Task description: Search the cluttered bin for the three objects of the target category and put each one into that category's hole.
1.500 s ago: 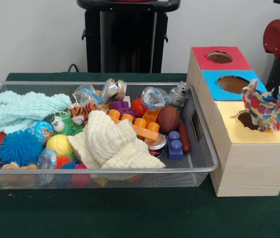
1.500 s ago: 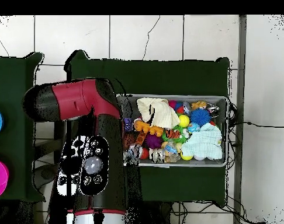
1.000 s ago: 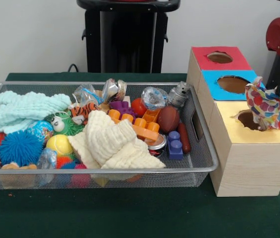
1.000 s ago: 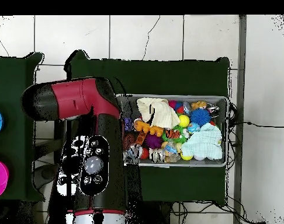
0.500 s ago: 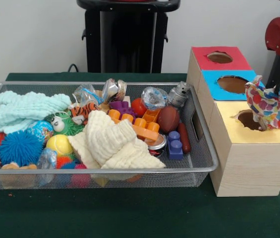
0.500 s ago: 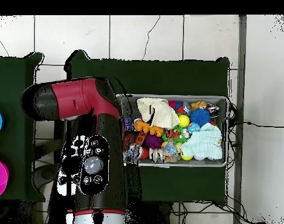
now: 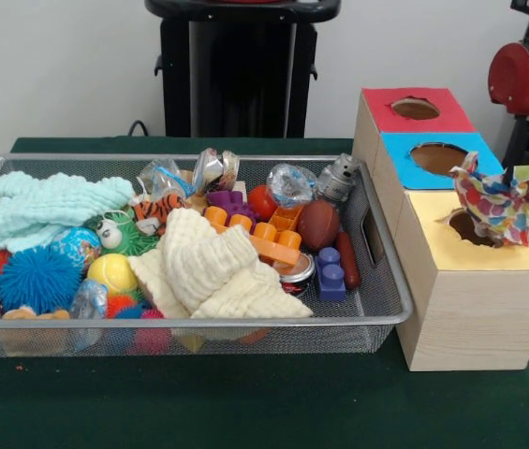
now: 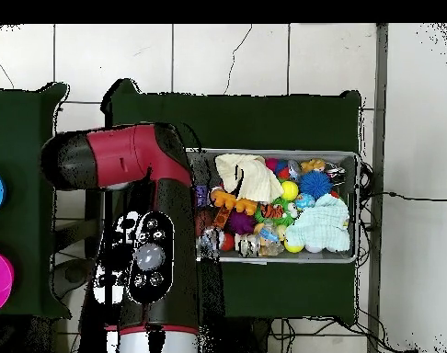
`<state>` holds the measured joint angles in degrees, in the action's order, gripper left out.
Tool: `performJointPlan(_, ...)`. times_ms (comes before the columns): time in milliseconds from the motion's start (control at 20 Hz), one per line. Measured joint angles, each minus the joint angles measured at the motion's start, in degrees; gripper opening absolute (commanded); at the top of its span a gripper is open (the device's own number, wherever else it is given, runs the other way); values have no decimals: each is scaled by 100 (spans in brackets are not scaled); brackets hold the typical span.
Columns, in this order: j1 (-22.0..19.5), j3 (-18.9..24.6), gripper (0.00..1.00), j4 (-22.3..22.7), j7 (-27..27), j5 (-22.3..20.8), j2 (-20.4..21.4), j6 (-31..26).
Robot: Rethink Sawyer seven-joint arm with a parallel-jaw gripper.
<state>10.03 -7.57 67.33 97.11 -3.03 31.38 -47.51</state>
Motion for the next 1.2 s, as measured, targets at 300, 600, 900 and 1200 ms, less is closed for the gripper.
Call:
performJointPlan(300, -55, -7, 0, 37, 0, -1, -11, 40)
performJointPlan(600, -70, -11, 0, 69, 0, -1, -25, 70)
performJointPlan(900, -71, -17, 0, 135, 0, 0, -81, 179)
performJointPlan(1200, -71, -27, 0, 269, 0, 0, -178, 434)
